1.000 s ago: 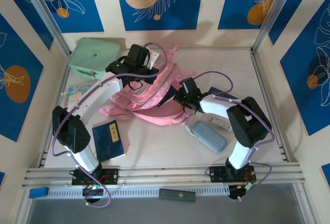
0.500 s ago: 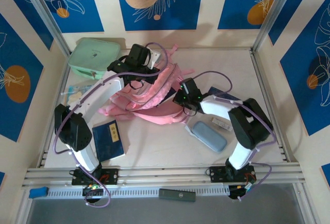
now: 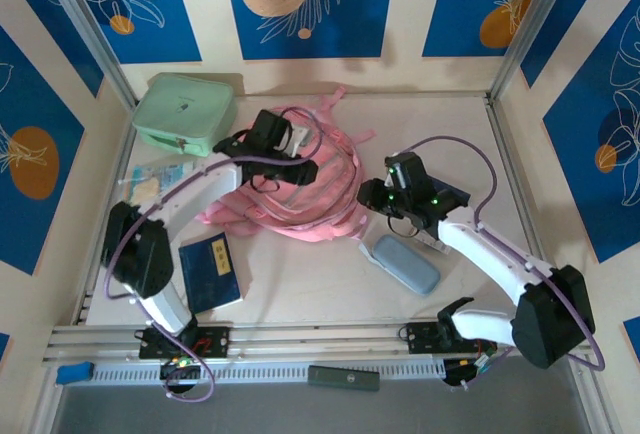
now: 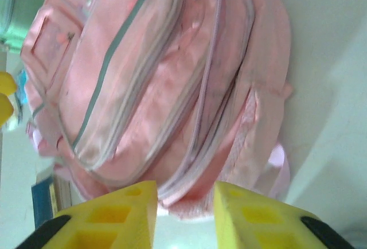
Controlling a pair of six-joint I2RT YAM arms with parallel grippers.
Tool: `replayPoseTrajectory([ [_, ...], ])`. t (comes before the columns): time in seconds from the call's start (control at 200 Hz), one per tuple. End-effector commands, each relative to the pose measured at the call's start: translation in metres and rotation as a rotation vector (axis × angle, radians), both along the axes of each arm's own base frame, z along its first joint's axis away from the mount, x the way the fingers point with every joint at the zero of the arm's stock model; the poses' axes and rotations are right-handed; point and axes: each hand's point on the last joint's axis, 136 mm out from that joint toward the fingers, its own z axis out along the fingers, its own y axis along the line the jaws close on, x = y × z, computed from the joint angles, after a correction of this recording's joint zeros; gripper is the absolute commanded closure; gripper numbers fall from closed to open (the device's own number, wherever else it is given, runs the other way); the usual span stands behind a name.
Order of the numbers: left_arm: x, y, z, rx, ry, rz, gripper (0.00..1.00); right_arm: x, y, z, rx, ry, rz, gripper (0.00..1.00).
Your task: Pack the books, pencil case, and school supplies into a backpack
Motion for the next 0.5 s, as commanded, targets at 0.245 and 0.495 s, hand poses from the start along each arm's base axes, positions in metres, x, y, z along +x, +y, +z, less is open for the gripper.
replayPoseTrajectory([
  [0.245, -0.066, 0.112, -0.007, -0.011, 0.034, 0.42, 0.34, -0.072, 0.089, -0.003, 0.035, 0.143, 0.335, 0.53],
  [0.495, -0.105, 0.21, -0.053, 0.044, 0.144, 0.783, 0.25, -0.099, 0.169, -0.024, 0.023, 0.199, 0.487, 0.48],
])
